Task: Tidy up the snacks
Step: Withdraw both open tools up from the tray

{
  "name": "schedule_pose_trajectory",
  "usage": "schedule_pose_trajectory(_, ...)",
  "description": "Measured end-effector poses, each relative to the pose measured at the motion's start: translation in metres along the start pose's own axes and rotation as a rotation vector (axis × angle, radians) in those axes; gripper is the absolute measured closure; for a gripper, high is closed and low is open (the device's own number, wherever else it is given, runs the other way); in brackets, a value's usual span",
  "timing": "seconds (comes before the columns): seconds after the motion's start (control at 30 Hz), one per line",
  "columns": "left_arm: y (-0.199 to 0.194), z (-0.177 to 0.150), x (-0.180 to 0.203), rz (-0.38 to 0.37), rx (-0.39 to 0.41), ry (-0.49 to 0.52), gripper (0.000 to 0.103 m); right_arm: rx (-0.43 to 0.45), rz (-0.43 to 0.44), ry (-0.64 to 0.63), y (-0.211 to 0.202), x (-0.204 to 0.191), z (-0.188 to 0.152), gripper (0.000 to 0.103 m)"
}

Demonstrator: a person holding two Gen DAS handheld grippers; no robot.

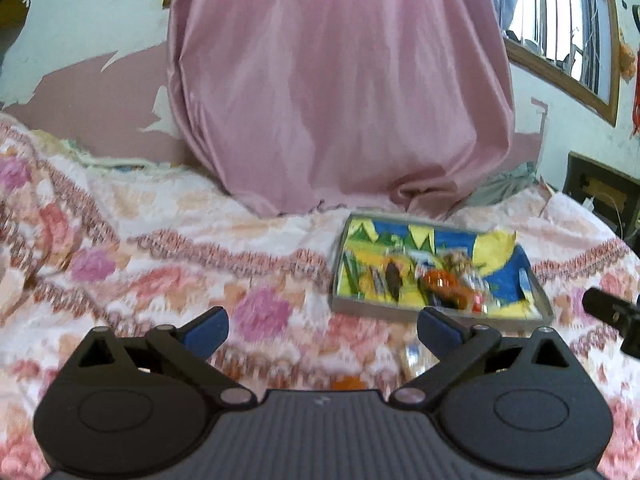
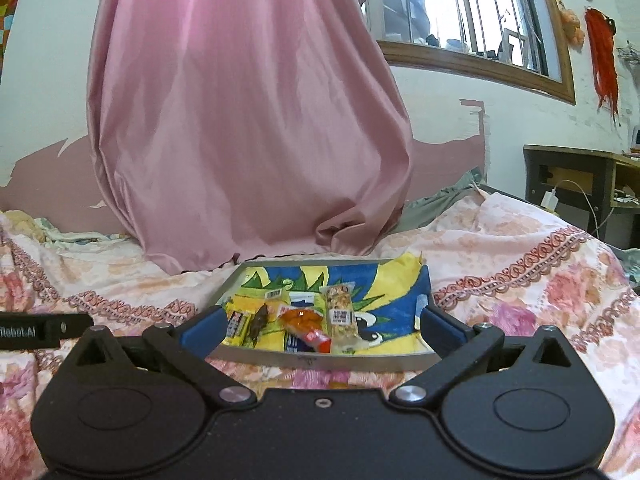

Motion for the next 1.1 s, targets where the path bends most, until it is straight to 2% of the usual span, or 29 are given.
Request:
schedule_pose_trajectory(0.1, -0.011, -0.014, 0.002, -0.010, -0.035, -0.003, 0.001, -0.009, -0.003, -0.004, -0.017, 0.000, -0.009, 0.001)
schedule_pose_trajectory(0.33, -0.046, -0.042, 0.009, -0.019, -0.059, 0.018, 0.001, -0.042, -0.020, 0.024, -0.055, 0.006, -0.028, 0.001)
schedule_pose_trajectory(0.7, -0.082, -0.071, 0.021, -0.050, -0.110, 0.062, 0.001, -0.150, -0.057, 0.067, -0.099, 0.002, -0.068, 0.001)
schedule_pose_trajectory(0.9, -0.095, -0.076, 0.021, -0.035, -0.109, 0.080, 0.001, -0.165, -0.073, 0.060, -0.115, -0.008, -0.078, 0.001)
schedule_pose_trajectory(1.1, -0.103, -0.081, 0.013, -0.033, -0.118, 0.033, 0.001, -0.182, -0.093, 0.086, -0.126, -0.008, -0.082, 0.001)
Point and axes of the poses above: each gripper's, at about its wrist camera, not at the fingertips, and y roughly the way its jaws point, x to its right, z to its top, the point moved 9 cm from there along y, roughly the way its jaws point, and after that the axes turned 12 degrees about y, right-handed, at the moved point
